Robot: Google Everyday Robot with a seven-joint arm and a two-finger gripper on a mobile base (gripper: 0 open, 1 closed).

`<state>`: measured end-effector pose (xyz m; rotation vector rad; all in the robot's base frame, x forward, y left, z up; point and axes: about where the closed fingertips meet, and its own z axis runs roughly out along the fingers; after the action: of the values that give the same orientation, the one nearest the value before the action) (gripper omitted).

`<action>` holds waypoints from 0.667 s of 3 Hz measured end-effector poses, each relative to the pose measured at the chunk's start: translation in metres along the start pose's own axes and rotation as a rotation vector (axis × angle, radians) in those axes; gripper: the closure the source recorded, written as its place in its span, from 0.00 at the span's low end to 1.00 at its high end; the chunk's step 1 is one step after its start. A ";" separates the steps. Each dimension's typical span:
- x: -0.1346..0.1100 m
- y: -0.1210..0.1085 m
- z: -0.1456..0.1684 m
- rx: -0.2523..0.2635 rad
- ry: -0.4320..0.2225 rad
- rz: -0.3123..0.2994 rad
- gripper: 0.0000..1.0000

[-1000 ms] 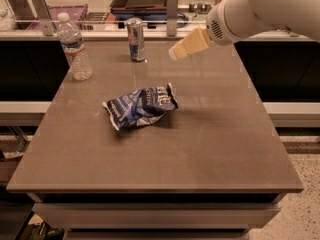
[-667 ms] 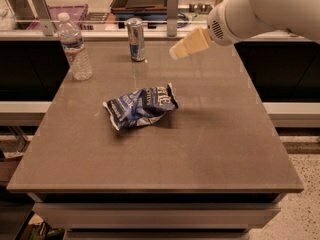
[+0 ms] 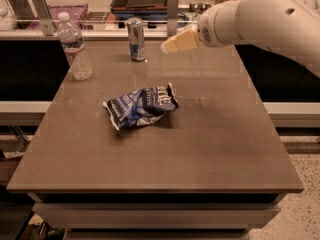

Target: Pick redbull can

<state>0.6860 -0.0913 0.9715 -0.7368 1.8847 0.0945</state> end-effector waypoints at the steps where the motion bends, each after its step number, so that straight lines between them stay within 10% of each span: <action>1: -0.019 0.000 0.016 -0.017 -0.100 -0.016 0.00; 2: -0.035 0.006 0.037 -0.072 -0.161 -0.014 0.00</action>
Offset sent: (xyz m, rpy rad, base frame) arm 0.0600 0.0558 0.0179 0.1578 -0.1304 0.1890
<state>0.7214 -0.0565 0.9838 -0.7680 1.7298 0.2076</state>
